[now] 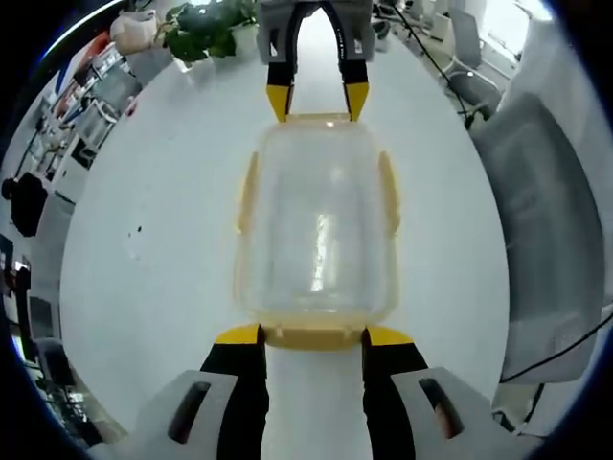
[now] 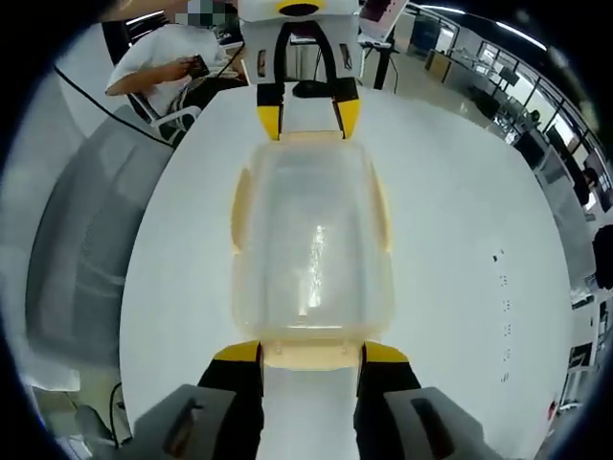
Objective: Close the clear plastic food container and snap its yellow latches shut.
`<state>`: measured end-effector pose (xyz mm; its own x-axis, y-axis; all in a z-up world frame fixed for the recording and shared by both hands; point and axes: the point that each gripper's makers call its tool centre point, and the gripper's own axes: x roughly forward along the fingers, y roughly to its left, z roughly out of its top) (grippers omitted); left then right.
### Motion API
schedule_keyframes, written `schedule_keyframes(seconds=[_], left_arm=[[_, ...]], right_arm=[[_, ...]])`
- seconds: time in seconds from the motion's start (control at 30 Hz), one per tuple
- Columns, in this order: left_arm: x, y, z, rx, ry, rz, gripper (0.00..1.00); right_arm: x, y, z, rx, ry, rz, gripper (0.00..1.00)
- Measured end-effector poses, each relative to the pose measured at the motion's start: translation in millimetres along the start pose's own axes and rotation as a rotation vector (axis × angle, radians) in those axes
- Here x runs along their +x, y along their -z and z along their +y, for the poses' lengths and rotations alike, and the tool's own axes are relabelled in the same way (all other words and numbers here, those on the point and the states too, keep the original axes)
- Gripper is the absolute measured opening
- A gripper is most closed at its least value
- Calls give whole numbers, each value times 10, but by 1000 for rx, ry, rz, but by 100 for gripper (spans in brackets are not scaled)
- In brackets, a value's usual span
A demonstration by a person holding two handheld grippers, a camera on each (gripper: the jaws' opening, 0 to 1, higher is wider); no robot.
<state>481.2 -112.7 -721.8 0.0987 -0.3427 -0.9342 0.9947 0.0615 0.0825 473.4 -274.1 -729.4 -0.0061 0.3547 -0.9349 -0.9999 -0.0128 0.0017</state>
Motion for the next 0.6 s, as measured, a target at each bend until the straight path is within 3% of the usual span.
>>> schedule_keyframes(seconds=[0.6], left_arm=[[128, -31, -14, -18, 28, -13, 35]], right_arm=[[55, 105, -12, 10, -19, 5, 34]])
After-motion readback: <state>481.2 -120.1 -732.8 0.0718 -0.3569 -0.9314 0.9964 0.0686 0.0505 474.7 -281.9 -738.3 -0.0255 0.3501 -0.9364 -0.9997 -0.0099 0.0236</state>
